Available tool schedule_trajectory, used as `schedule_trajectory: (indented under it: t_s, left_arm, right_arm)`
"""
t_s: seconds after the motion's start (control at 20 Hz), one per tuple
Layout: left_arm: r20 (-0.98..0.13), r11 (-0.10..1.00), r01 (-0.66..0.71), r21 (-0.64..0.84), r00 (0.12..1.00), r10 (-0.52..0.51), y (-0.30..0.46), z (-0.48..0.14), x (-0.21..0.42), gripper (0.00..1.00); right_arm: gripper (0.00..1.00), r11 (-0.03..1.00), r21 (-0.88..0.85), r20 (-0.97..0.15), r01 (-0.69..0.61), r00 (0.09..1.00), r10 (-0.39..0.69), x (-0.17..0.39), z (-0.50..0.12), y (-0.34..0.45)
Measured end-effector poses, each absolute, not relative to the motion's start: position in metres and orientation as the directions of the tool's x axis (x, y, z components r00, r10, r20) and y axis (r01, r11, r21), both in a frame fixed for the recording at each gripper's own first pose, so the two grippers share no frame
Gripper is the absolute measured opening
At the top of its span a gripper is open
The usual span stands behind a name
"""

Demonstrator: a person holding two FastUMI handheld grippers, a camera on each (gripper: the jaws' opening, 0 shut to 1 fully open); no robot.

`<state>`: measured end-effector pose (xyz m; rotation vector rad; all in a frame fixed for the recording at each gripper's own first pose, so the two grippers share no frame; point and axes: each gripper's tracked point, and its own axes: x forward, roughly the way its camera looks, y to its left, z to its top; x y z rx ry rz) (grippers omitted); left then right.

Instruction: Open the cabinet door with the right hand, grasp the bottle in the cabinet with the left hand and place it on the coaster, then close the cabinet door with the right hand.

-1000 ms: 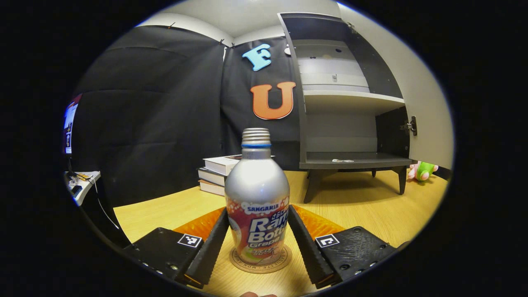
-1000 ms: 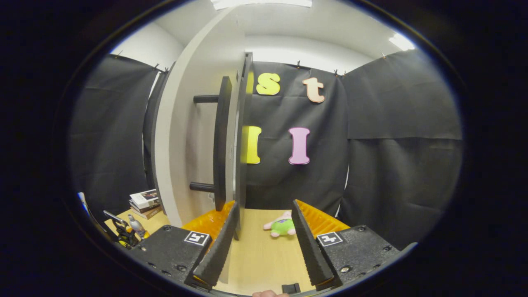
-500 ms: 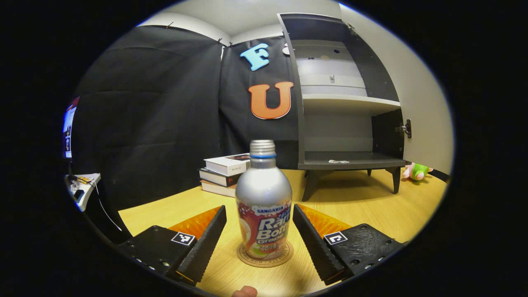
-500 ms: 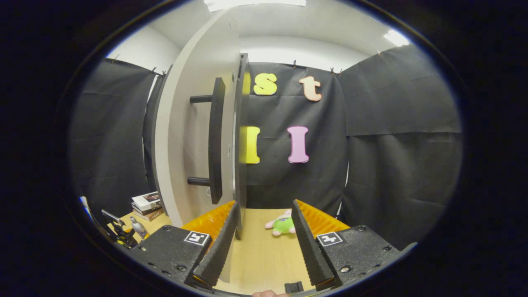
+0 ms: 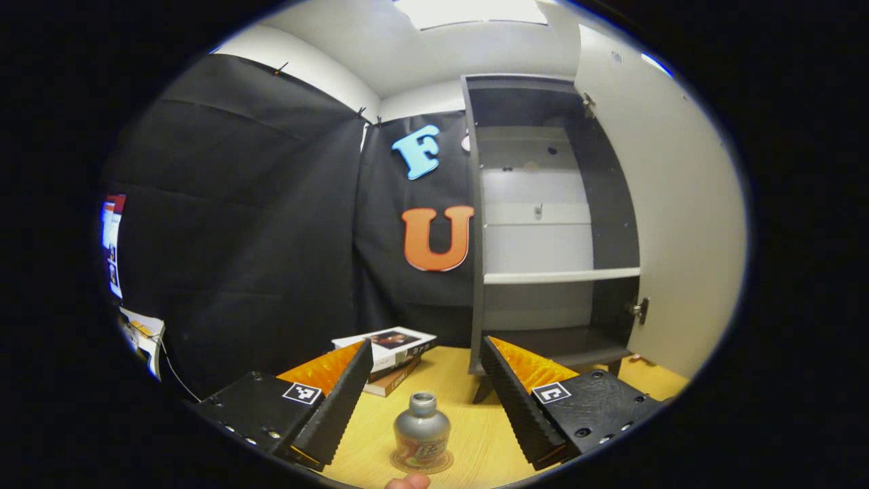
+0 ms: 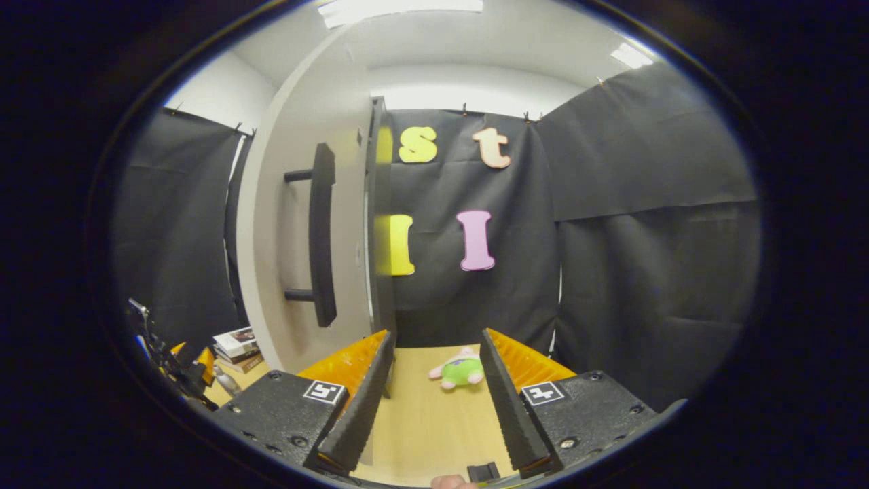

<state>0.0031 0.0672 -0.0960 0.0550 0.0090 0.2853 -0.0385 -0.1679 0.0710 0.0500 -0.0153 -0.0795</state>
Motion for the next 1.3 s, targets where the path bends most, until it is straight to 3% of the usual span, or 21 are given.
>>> schedule_trajectory:
  t_s: [0.2,0.4,0.75,0.8,1.0,1.3]
  left_arm:
    - [0.046,0.977,-0.195,0.086,0.98,0.191,0.046,-0.029,0.008,0.96]
    - [-0.042,0.996,-0.082,0.036,0.996,0.084,0.022,-0.017,0.012,0.96]
    - [-0.057,0.997,-0.072,0.032,0.996,0.074,0.022,-0.009,0.004,0.96]
    - [-0.059,0.997,-0.069,0.036,0.996,0.071,0.021,-0.01,0.003,1.0]
    - [-0.06,0.997,-0.063,0.038,0.996,0.065,0.025,-0.013,-0.001,0.96]
    - [-0.065,0.998,-0.063,0.031,0.996,0.065,0.036,-0.017,-0.007,0.96]
  right_arm:
    - [0.82,0.994,0.094,0.044,0.06,0.997,-0.064,-0.018,0.079,-0.168]
    - [0.83,0.995,0.086,0.05,0.046,0.997,-0.05,-0.004,0.084,-0.162]
    - [0.82,0.99,0.134,0.05,-0.051,0.998,0.045,0.003,0.086,-0.133]
    - [0.79,0.99,0.132,0.05,-0.051,0.998,0.045,0.004,0.086,-0.133]
    - [0.81,0.998,0.059,0.065,-0.035,0.997,0.031,0.001,0.092,-0.124]
    - [0.81,0.977,0.018,0.067,-0.214,0.975,0.213,-0.001,0.089,-0.034]
